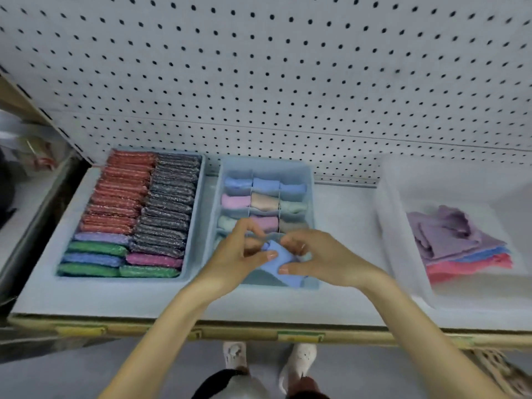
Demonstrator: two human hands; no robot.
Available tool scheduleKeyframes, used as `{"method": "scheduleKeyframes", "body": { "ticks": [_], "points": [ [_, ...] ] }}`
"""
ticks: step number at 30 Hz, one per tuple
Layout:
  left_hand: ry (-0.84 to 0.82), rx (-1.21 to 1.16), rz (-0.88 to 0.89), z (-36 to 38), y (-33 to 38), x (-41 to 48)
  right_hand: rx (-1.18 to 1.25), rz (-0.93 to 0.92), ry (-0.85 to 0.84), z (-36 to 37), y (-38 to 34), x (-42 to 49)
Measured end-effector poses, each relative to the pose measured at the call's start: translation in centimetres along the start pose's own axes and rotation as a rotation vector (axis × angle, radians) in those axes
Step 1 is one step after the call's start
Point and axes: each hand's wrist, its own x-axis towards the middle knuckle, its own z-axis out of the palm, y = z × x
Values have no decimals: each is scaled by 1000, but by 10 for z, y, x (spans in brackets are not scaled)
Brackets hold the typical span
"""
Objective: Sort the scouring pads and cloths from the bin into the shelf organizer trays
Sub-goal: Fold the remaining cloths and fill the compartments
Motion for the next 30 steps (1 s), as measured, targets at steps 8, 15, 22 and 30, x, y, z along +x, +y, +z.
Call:
{"method": "scheduleKeyframes", "body": {
  "ticks": [8, 15, 22, 30],
  "points": [
    [500, 319, 114, -53, -36, 0, -158, 175, 318, 11, 17, 49],
    [433, 629, 139, -67, -68, 12, -742, 40, 309, 53, 30, 84],
    [405, 767, 260, -75, -76, 11, -1180, 127, 91, 51, -2, 86],
    [419, 779, 280, -74, -76, 12, -1210, 224, -65, 68, -2, 105]
  ]
}}
